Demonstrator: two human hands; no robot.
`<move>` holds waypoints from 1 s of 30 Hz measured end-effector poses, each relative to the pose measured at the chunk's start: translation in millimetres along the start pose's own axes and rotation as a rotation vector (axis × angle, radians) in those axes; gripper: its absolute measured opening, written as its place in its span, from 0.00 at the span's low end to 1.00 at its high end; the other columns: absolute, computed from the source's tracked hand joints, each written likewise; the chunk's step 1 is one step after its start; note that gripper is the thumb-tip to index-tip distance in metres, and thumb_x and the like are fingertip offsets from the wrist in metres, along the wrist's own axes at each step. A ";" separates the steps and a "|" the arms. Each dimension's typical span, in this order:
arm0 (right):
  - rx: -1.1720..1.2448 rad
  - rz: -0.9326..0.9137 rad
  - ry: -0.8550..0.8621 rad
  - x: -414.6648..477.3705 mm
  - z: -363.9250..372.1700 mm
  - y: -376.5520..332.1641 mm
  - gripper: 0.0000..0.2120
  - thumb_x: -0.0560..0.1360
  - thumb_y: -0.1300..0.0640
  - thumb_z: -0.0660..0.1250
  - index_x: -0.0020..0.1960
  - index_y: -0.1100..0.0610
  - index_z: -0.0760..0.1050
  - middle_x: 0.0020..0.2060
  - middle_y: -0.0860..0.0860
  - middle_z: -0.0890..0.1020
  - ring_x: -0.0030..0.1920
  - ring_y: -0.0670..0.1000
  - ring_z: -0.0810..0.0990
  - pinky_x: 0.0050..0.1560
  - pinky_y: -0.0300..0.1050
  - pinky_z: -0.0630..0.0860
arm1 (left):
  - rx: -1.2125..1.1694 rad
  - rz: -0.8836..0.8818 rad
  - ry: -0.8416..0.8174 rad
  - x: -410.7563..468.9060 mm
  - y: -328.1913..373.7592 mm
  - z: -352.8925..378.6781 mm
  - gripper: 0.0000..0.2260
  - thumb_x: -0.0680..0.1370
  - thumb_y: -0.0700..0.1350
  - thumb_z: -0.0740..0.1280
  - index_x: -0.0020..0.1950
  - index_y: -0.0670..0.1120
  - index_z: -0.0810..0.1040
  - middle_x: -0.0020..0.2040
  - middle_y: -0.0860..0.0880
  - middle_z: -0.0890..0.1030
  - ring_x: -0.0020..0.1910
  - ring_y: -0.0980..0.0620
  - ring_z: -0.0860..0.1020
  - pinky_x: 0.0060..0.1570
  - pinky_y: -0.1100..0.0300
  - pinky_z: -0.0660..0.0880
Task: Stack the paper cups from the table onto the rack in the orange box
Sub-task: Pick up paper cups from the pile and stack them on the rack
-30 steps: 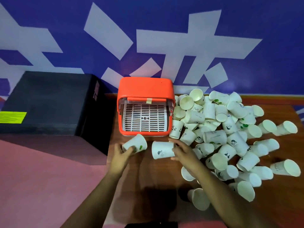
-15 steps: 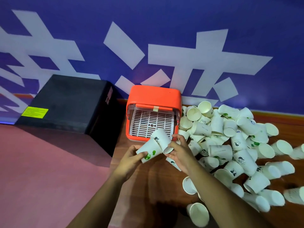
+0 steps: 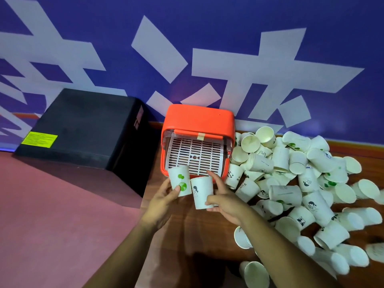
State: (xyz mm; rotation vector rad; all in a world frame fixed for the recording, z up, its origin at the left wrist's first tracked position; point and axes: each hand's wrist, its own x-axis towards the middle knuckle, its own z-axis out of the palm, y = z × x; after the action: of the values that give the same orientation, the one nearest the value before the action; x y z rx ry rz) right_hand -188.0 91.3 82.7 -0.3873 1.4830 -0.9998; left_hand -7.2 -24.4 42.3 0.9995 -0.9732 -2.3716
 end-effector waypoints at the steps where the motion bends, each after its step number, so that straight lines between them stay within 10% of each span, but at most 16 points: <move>1: 0.016 -0.011 0.015 4.7 4.6 -0.9 0.34 0.73 0.65 0.69 0.68 0.33 0.65 0.62 0.51 0.78 0.60 0.54 0.80 0.55 0.52 0.80 | 0.030 0.003 -0.022 0.9 2.7 -2.7 0.26 0.77 0.40 0.71 0.75 0.44 0.68 0.67 0.38 0.78 0.66 0.40 0.78 0.65 0.49 0.76; 4: 0.068 -0.053 0.079 23.2 15.0 -3.3 0.21 0.76 0.54 0.71 0.64 0.38 0.70 0.61 0.50 0.79 0.59 0.50 0.81 0.59 0.58 0.79 | 0.079 0.041 -0.062 6.4 10.5 -18.5 0.31 0.77 0.36 0.71 0.78 0.50 0.65 0.69 0.38 0.76 0.68 0.37 0.75 0.69 0.42 0.72; 11: -0.174 -0.192 0.317 99.9 26.6 -19.0 0.35 0.67 0.55 0.77 0.70 0.45 0.65 0.61 0.49 0.78 0.57 0.49 0.79 0.56 0.50 0.79 | 0.013 0.087 0.161 22.0 31.1 -59.4 0.48 0.58 0.48 0.86 0.73 0.60 0.67 0.65 0.40 0.79 0.62 0.40 0.81 0.56 0.49 0.80; 16: -0.320 -0.301 0.341 144.2 45.1 -25.4 0.32 0.67 0.61 0.78 0.65 0.49 0.66 0.58 0.49 0.76 0.57 0.48 0.75 0.49 0.34 0.72 | 0.104 0.168 0.202 37.7 37.7 -79.7 0.40 0.66 0.38 0.78 0.73 0.56 0.64 0.64 0.41 0.78 0.59 0.46 0.81 0.53 0.52 0.80; 25: -0.560 -0.300 0.314 174.0 51.7 -10.0 0.34 0.70 0.60 0.76 0.71 0.49 0.64 0.56 0.44 0.74 0.58 0.48 0.73 0.54 0.43 0.70 | 0.382 0.217 0.145 55.3 45.6 -91.3 0.36 0.68 0.44 0.79 0.69 0.61 0.64 0.69 0.47 0.75 0.70 0.46 0.74 0.68 0.41 0.73; 30: -0.645 -0.163 0.301 177.1 42.7 -16.2 0.44 0.72 0.62 0.74 0.79 0.48 0.52 0.71 0.53 0.69 0.70 0.55 0.69 0.64 0.49 0.71 | 0.430 0.219 0.147 63.9 45.3 -84.2 0.36 0.68 0.44 0.78 0.70 0.60 0.64 0.67 0.47 0.77 0.68 0.46 0.76 0.68 0.38 0.72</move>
State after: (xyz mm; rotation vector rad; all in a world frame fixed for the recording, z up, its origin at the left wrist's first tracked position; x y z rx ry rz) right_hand -188.8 -64.5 -12.9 -0.8570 2.0681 -0.7001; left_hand 15.6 -130.0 2.7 1.1288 -1.4873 -1.9221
